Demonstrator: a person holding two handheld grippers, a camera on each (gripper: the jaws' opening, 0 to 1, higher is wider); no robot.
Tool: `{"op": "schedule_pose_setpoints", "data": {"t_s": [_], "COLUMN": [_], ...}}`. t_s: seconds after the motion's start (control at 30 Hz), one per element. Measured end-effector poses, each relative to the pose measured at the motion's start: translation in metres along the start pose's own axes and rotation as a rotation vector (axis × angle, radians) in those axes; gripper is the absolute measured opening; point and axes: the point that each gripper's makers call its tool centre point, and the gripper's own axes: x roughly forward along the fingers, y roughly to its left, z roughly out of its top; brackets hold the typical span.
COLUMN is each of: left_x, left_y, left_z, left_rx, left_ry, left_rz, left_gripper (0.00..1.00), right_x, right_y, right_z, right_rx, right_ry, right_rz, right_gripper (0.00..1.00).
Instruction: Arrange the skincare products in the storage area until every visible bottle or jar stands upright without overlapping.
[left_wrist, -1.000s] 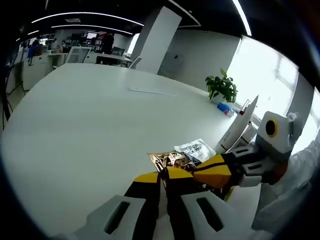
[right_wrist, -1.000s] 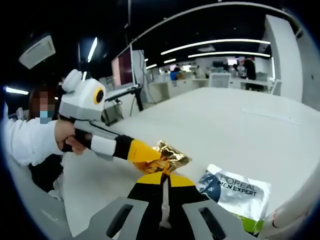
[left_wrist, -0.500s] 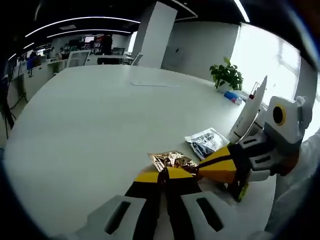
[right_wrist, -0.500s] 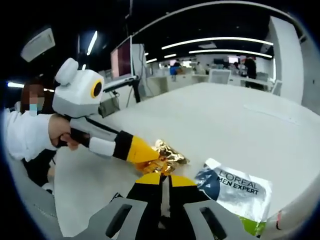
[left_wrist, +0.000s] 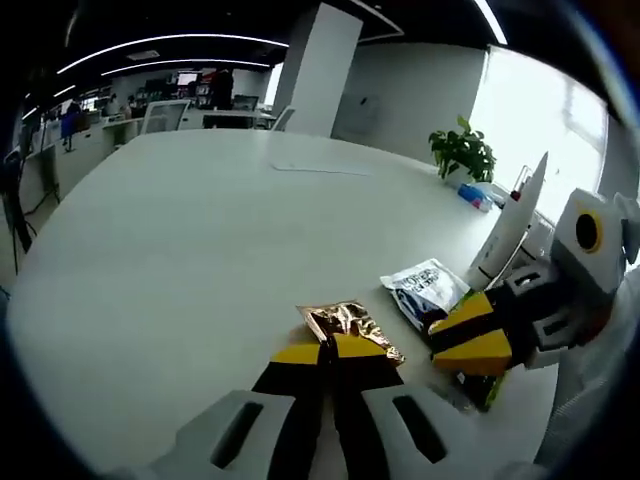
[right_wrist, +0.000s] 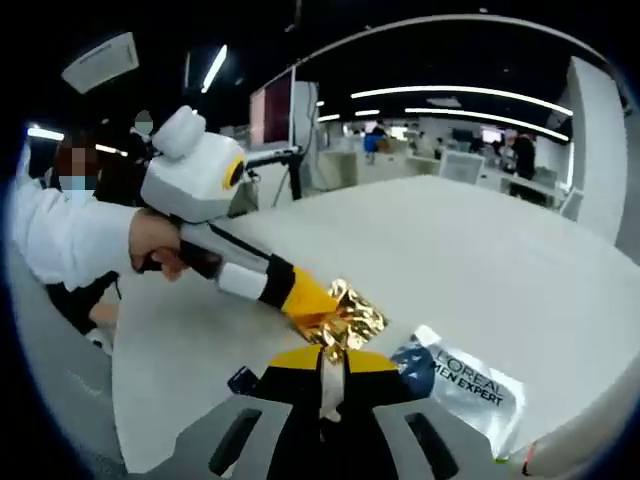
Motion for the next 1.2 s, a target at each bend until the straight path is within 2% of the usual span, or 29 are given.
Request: {"op": "schedule_pose_setpoints", "data": {"t_s": [0.07, 0.13, 0.23, 0.37, 0.53, 0.63, 0.8, 0.93, 1.13, 1.2], "left_x": [0.0, 0.001, 0.002, 0.002, 0.002, 0.003, 0.004, 0.006, 0.007, 0.007], "left_y": [-0.002, -0.003, -0.003, -0.003, -0.005, -0.005, -0.008, -0.01, -0.012, -0.013], "left_z": [0.0, 0.0, 0.0, -0.001, -0.001, -0.001, -0.001, -0.001, -0.001, -0.001], "left_rx": [0.001, 0.005, 0.008, 0.013, 0.016, 0.018, 0.015, 0.013, 0.012, 0.012], "left_ry": [0.0, 0.003, 0.004, 0.008, 0.008, 0.008, 0.005, 0.003, -0.004, -0.004], "left_rz": [-0.004, -0.008, -0.01, -0.01, -0.009, -0.008, -0.006, -0.006, 0.0, -0.001], "left_gripper": [0.0, 0.0, 0.0, 0.0, 0.0, 0.0, 0.0, 0.0, 0.0, 0.0], "right_x": [-0.003, -0.004, -0.002, 0.004, 0.009, 0.011, 0.009, 0.007, 0.004, 0.004], "right_y": [0.008, 0.019, 0.037, 0.045, 0.05, 0.049, 0.037, 0.037, 0.037, 0.04], "right_z": [0.0, 0.0, -0.007, -0.013, -0.018, -0.02, -0.022, -0.024, -0.025, -0.025], "right_rx": [-0.045, -0.118, -0.181, -0.177, -0.196, -0.197, -0.156, -0.119, -0.078, -0.06], "right_ry": [0.004, 0.002, 0.026, 0.038, 0.053, 0.057, 0.085, 0.096, 0.105, 0.106], "right_rz": [0.027, 0.078, 0.159, 0.187, 0.212, 0.202, 0.129, 0.105, 0.026, 0.027], "right_gripper": [0.11, 0.14, 0.2, 0.3, 0.34, 0.31, 0.26, 0.25, 0.24, 0.25]}}
